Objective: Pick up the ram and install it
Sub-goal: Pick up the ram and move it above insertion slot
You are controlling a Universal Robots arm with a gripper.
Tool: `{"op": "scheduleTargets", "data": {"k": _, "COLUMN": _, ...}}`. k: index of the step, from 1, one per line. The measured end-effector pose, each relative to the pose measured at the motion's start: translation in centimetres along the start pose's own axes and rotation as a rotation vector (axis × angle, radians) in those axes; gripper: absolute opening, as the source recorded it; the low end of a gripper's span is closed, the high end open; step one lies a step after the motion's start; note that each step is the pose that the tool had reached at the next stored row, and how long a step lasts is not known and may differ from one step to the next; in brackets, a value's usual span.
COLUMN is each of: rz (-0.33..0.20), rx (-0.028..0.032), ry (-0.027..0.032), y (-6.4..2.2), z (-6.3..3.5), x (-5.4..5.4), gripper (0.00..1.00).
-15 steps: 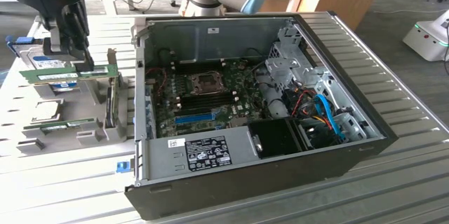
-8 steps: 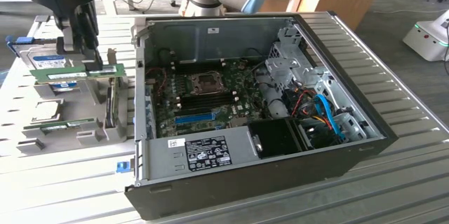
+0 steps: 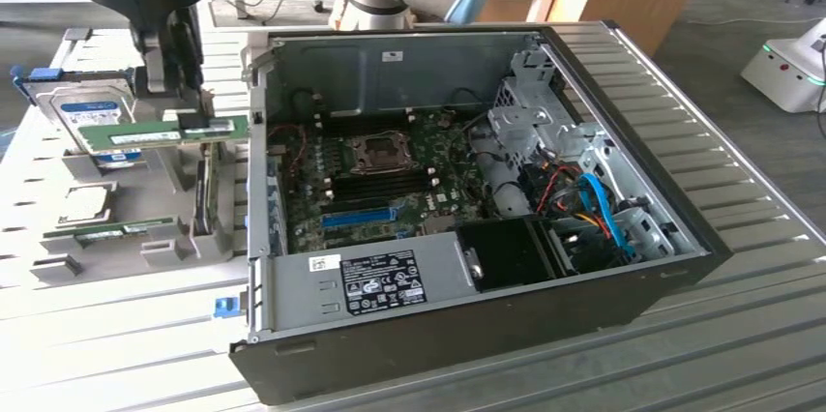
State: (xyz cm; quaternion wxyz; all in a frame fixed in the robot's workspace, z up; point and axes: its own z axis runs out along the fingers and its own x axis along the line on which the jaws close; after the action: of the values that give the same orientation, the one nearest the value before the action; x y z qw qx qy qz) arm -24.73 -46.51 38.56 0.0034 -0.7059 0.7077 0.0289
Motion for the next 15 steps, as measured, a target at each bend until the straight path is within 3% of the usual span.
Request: {"op": "scheduleTargets", "data": {"k": 15, "rz": -0.001, "rx": -0.0027, "ry": 0.0001, "y": -3.49, "z": -0.13, "x": 0.0, "gripper": 0.12}}
